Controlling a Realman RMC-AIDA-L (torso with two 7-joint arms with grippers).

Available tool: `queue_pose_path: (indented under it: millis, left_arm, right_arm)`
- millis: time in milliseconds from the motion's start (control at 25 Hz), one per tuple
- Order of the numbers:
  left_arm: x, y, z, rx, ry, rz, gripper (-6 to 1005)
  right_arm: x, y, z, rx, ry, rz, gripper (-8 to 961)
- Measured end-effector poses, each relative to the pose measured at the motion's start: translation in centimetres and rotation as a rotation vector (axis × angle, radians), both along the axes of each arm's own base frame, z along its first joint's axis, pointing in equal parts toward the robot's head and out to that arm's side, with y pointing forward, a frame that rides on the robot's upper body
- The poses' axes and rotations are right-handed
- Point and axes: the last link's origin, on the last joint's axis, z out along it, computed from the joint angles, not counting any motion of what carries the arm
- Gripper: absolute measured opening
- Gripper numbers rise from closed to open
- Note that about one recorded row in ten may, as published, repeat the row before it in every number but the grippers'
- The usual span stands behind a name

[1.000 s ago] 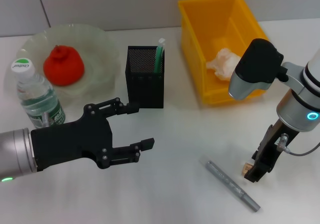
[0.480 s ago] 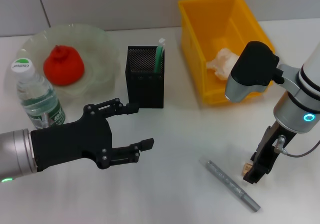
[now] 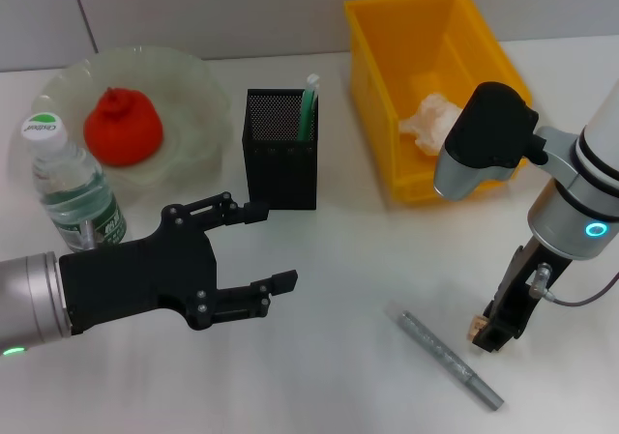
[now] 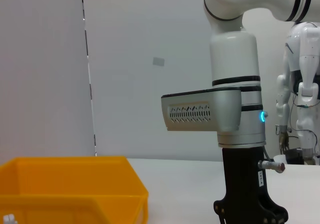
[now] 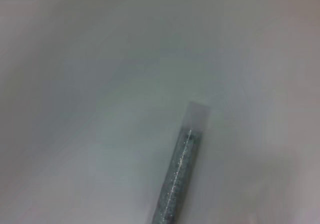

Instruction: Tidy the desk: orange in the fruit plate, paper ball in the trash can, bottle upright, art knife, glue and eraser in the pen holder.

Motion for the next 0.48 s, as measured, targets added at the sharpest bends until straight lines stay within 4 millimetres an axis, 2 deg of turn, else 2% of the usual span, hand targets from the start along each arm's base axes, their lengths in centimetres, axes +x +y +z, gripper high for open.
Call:
queue_pose_path:
  millis: [400,480]
  left_arm:
    - [0.03,0.0,-0.02,-0.001,0.0,-0.001,784]
    - [0.03,0.0,-0.02,-0.001,0.0,-0.001,784]
  right_arm:
    - [-0.02,-0.04,-0.11,0.0,-0.005,-0.005,257]
    - [-0.04,-0.04,-0.1,0.003,-0.005,-0.007,257]
